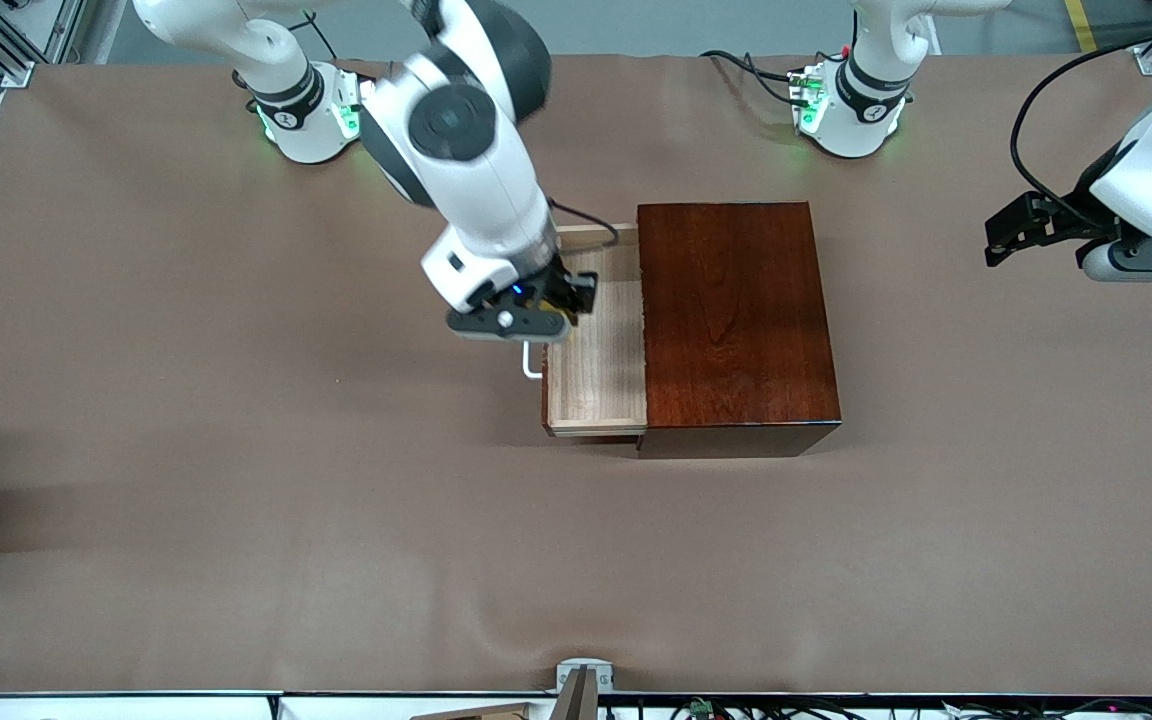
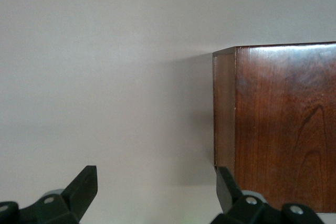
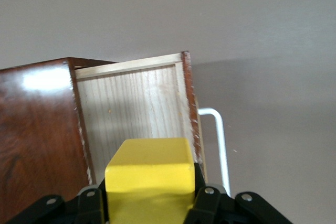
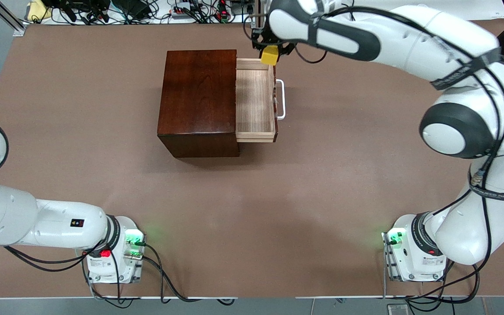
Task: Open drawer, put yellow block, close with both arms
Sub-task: 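Carry the yellow cube with the right gripper over the open drawer, then lower the cube into the drawer and open the right gripper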
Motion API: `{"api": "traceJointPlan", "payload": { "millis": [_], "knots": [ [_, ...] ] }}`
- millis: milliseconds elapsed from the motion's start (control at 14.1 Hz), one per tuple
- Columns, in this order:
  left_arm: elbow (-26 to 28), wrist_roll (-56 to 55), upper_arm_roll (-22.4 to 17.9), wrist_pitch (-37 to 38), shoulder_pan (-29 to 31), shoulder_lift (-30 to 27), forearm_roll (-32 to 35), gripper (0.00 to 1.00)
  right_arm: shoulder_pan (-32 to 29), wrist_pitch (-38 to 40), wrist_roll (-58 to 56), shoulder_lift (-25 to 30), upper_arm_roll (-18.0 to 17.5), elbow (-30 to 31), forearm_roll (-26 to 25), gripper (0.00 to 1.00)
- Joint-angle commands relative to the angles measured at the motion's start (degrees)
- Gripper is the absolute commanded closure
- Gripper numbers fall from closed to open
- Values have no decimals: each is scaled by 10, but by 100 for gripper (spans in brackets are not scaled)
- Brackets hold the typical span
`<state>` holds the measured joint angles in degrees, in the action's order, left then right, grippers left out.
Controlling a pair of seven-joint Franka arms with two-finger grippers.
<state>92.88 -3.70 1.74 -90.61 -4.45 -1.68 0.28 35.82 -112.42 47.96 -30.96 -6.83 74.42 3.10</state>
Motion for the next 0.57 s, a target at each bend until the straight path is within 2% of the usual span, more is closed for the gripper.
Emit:
{"api": "traceJointPlan", "payload": {
  "millis": [0,495],
  "knots": [
    [-23,-4,1,7,3,20,-9,0,15,-27,11,-51,5,-30,2,100],
    [-22,-5,1,7,0,31,-6,0,22,-104,23,-103,5,-24,-2,100]
  ]
}}
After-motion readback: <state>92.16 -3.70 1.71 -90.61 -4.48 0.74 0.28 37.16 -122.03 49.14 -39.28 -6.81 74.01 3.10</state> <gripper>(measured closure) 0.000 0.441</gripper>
